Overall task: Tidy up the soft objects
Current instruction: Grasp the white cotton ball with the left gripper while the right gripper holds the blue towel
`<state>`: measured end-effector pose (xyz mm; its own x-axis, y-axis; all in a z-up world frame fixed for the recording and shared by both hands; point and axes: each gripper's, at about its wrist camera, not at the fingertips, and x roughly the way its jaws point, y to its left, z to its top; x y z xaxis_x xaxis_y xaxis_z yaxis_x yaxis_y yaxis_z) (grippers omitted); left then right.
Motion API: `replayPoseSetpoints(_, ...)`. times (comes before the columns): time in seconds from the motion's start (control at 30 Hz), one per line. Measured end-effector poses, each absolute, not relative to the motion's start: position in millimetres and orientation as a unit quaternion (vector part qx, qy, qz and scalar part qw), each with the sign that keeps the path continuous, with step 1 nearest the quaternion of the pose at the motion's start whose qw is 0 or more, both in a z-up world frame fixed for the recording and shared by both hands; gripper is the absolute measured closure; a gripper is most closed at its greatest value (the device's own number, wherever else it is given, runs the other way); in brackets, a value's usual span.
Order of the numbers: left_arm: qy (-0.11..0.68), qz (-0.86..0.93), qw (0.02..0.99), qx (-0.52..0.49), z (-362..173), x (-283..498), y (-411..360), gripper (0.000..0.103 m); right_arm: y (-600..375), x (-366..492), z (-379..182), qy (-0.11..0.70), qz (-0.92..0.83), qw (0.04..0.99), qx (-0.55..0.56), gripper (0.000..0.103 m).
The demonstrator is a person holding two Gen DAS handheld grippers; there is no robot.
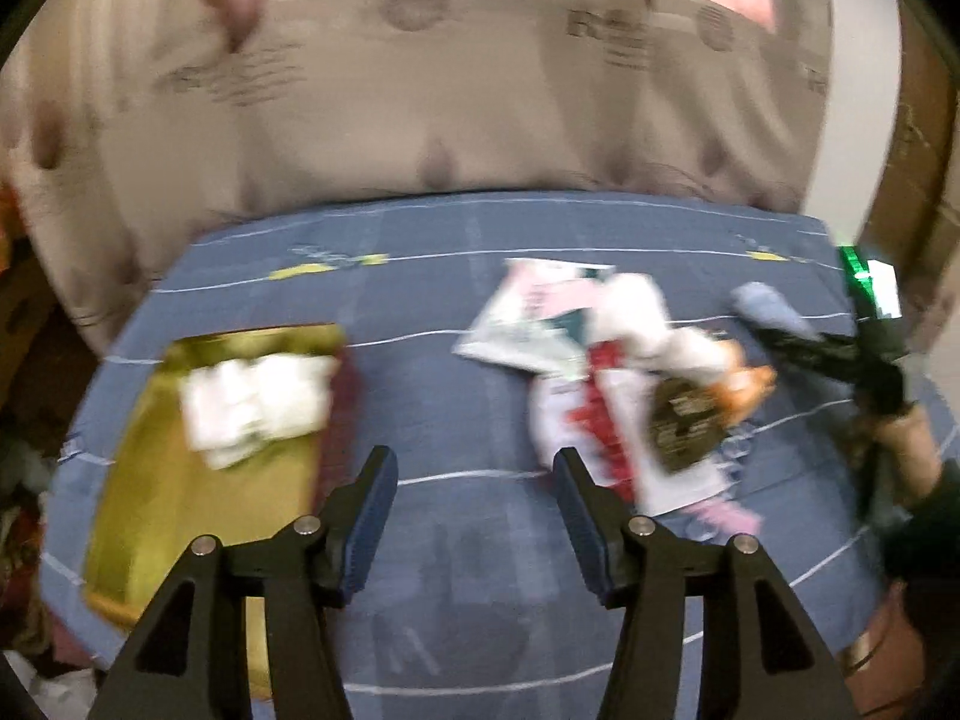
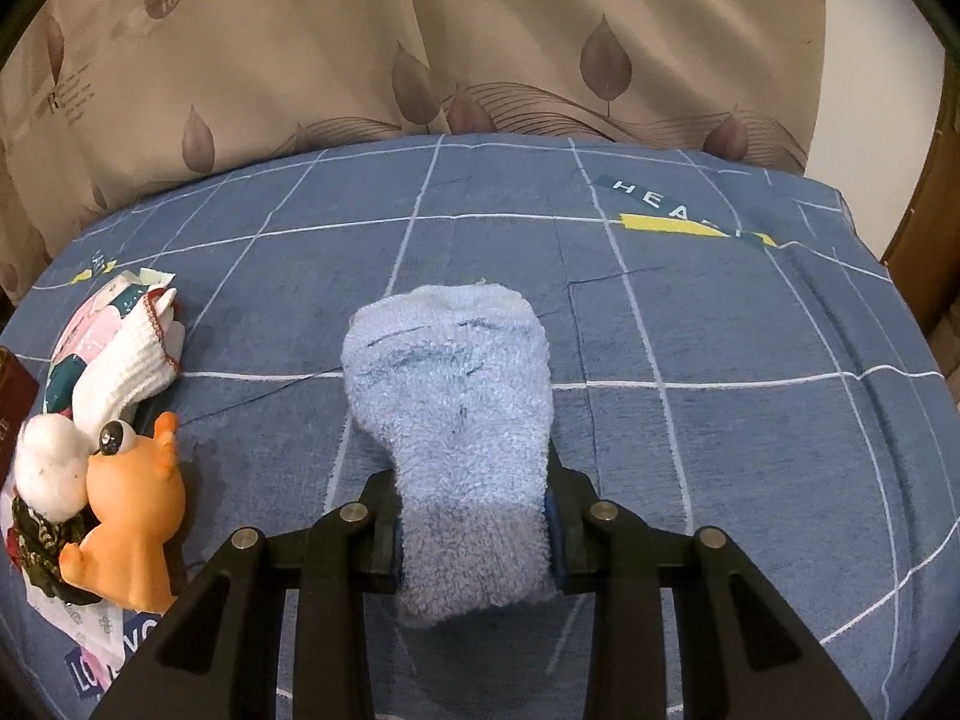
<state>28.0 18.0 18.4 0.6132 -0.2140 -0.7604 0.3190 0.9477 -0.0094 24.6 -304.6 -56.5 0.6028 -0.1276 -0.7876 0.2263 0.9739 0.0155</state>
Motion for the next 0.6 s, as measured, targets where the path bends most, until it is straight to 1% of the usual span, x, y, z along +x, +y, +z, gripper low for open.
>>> replayPoseSetpoints(0.2,0.456,-0.217,0.862,0.052,13,50,-48,0.048,-305,25,-57,0.436,-0.096,0.893,0.058,0.069)
replayPoseSetpoints(0.37,0.472,-0.238,0.847,0.047,8,65,-88,0.048,-305,25,-58,0.435,-0.091,0.893,0.065,0.068)
replayPoseSetpoints(0.6,0.491,-0.226,0.839,0.055,-8,86,-109,0.048,-309,23,-58,0.431,-0.083,0.895,0.08,0.068)
